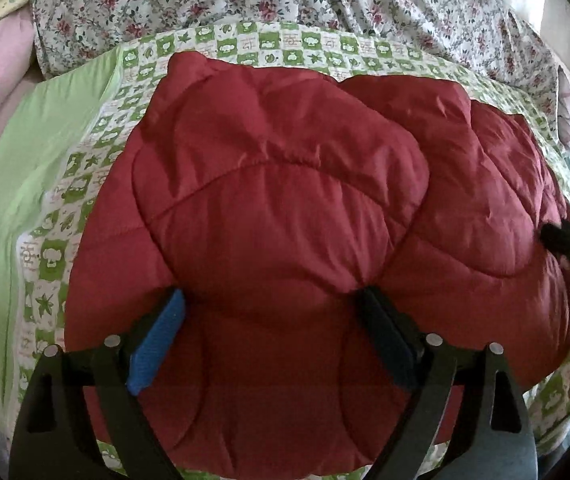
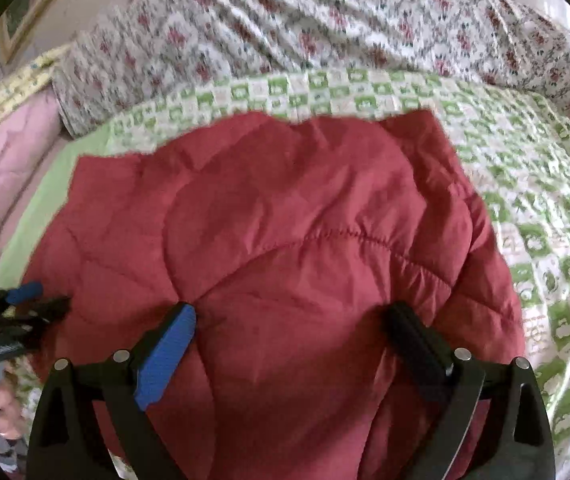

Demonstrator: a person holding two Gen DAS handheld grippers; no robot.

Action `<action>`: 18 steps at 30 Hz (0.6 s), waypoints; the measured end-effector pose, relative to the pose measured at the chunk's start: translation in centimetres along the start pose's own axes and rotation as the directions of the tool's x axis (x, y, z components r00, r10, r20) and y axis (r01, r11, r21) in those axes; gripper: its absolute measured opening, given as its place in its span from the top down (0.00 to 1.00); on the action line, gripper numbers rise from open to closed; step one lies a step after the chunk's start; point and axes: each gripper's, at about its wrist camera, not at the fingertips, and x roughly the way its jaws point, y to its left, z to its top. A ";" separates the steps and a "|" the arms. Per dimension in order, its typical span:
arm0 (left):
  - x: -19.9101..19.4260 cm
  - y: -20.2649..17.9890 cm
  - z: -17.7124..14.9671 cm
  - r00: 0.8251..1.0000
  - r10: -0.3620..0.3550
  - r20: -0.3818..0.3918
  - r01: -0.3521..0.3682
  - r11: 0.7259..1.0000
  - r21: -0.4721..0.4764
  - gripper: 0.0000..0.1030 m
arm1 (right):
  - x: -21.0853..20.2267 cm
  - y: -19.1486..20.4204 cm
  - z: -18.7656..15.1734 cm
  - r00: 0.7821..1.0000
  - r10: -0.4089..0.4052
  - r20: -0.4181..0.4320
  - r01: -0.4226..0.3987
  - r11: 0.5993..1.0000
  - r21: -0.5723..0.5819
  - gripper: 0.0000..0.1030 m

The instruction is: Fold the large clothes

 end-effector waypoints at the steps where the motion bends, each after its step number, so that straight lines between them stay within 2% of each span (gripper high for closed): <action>1: 0.0 0.0 0.0 1.000 0.000 -0.001 0.000 1.000 -0.001 0.11 | -0.5 -0.1 0.3 1.000 0.008 0.021 -0.009 1.000 0.006 0.09; 3: -0.3 0.1 0.2 1.000 -0.003 -0.006 0.003 1.000 -0.015 0.11 | -0.8 -0.4 0.9 0.999 0.008 0.042 -0.009 1.000 0.016 0.09; 7: -0.9 0.5 1.7 1.000 -0.002 0.027 0.003 0.999 -0.033 0.12 | 1.5 -1.5 1.4 1.000 -0.013 -0.013 0.013 1.000 0.009 0.09; 13: 1.4 0.2 2.9 0.999 0.037 0.012 -0.037 0.999 0.004 0.07 | 3.0 -2.2 1.6 0.999 0.010 -0.045 -0.009 1.000 0.011 0.07; 18: 2.0 0.3 2.8 0.999 0.032 0.007 -0.032 0.999 0.004 0.05 | 3.3 -2.5 1.2 0.999 0.022 -0.044 -0.022 1.000 0.018 0.07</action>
